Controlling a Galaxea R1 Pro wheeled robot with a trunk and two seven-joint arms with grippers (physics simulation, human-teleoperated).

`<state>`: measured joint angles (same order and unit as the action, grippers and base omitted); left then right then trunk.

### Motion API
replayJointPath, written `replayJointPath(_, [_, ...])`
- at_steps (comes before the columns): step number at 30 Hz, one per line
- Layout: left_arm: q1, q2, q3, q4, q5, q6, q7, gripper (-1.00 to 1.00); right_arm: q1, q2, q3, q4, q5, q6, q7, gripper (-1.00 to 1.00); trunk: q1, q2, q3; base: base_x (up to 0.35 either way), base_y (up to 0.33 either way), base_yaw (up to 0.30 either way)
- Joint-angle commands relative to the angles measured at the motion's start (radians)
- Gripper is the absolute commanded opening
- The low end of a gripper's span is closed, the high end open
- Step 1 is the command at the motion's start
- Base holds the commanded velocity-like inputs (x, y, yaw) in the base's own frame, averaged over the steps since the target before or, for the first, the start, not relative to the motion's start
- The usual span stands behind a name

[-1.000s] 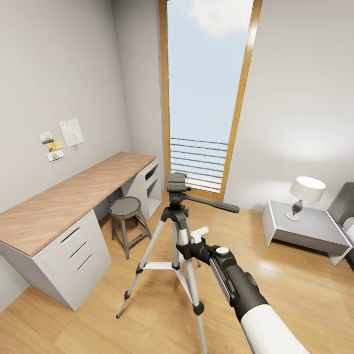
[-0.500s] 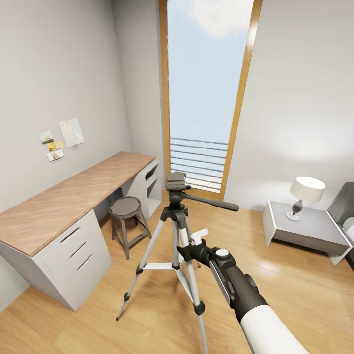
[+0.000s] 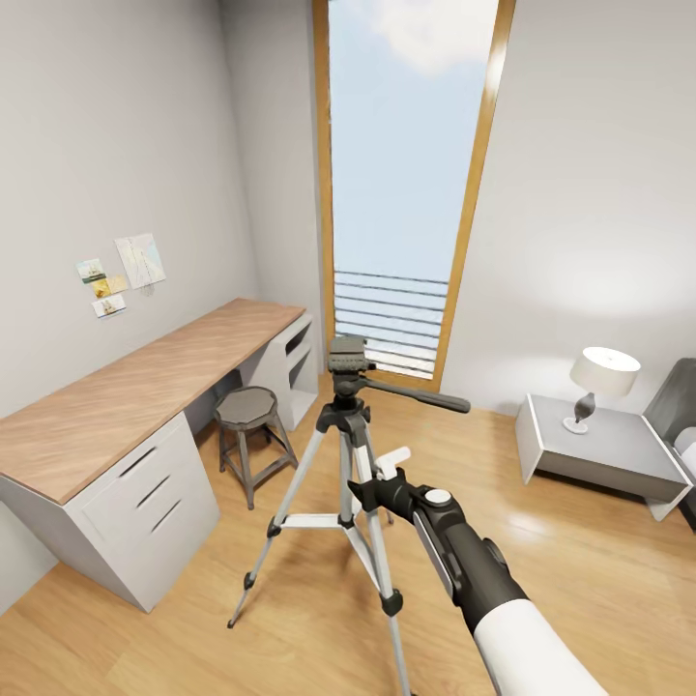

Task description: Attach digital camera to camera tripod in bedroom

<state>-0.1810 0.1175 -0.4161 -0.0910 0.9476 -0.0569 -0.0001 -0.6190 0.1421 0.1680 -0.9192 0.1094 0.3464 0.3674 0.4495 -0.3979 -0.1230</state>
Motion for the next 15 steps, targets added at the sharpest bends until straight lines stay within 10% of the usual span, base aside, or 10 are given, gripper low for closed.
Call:
replayJointPath(1, [0.000, 0.012, -0.007, -0.026, 0.009, 0.000, -0.001, -1.00, -0.001, 0.000, -0.002, -0.003, 0.008, 0.004, 0.006, -1.00, 0.001, -0.002, -0.002, 0.000, 0.000, 0.000])
replayJointPath(15, [0.000, 0.257, -0.003, -0.643, 0.009, 0.210, -0.001, -1.00, -0.001, -0.002, -0.005, -0.006, 0.007, 0.004, 0.005, -1.00, 0.001, -0.002, -0.002, 0.000, 0.000, 0.000])
